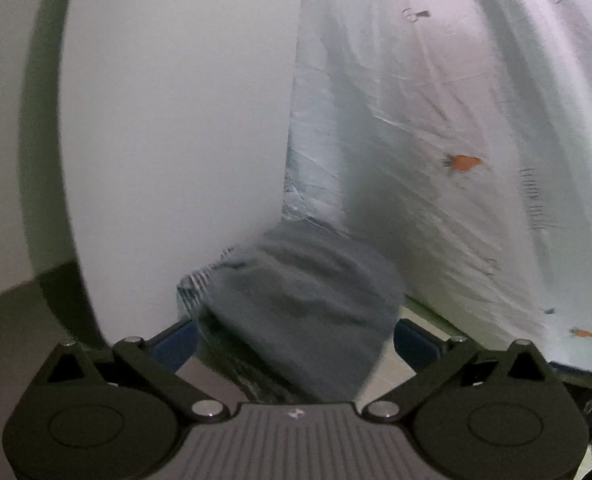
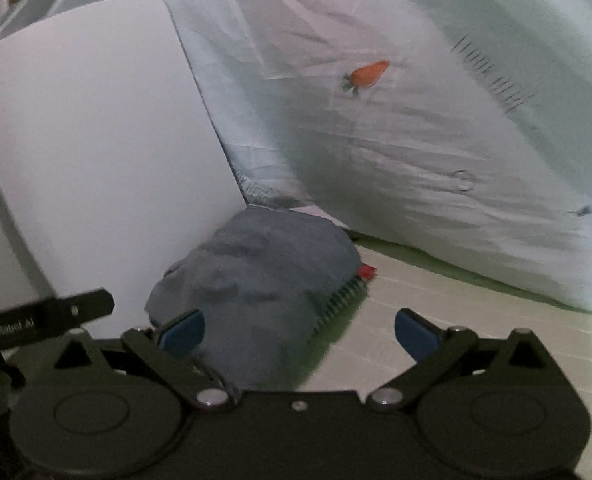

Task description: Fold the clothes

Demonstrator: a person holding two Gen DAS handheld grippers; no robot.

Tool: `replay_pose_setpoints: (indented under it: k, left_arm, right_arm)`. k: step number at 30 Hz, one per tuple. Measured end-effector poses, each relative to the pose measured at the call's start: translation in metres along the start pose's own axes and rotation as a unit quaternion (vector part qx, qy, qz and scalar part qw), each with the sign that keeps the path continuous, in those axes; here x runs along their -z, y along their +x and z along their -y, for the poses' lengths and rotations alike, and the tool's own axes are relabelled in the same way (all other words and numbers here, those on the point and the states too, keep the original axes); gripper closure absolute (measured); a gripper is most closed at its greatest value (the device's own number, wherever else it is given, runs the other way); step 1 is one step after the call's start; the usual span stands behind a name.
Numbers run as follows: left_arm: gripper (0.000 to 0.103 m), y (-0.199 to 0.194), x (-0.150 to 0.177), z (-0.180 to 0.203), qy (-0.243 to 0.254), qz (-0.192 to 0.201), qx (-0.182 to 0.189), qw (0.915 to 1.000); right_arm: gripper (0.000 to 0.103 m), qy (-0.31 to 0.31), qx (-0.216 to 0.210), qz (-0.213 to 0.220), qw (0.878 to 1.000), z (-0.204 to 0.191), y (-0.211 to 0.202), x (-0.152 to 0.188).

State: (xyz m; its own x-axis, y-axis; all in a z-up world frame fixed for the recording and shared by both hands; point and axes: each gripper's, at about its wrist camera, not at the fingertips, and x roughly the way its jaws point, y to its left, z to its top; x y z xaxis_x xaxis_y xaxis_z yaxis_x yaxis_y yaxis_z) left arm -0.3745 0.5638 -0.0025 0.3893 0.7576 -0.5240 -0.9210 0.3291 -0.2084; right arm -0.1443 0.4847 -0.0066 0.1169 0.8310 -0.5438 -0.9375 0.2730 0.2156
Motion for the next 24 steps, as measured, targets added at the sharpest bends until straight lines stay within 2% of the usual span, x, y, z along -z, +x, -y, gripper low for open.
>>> replay_pose_setpoints:
  k: [5,8,12,16,24]
  left_arm:
    - [0.000,-0.054,0.043,0.027,-0.025,-0.028,0.001,0.9993]
    - [0.000,-0.082,0.074,0.047,-0.020,-0.043,0.001,0.9989]
    - [0.000,-0.113,0.104,0.067,-0.015,-0.070,0.006,0.9974]
    - [0.000,-0.138,0.119,0.082,0.016,-0.069,-0.010,0.9974]
    - [0.000,-0.173,0.144,0.094,0.023,-0.068,-0.028,0.9971]
  right_arm:
    - [0.000,-0.007,0.016,-0.022,1.000,0.004,-0.062,0.033]
    - [0.000,-0.030,0.033,-0.030,0.999,0.006,-0.095,0.059]
    - [0.000,-0.027,0.039,-0.050,0.998,0.021,-0.131,0.088]
    - [0.000,-0.025,0.035,-0.056,0.998,0.030,-0.159,0.105]
    - [0.000,-0.030,0.027,-0.048,0.998,0.042,-0.196,0.123]
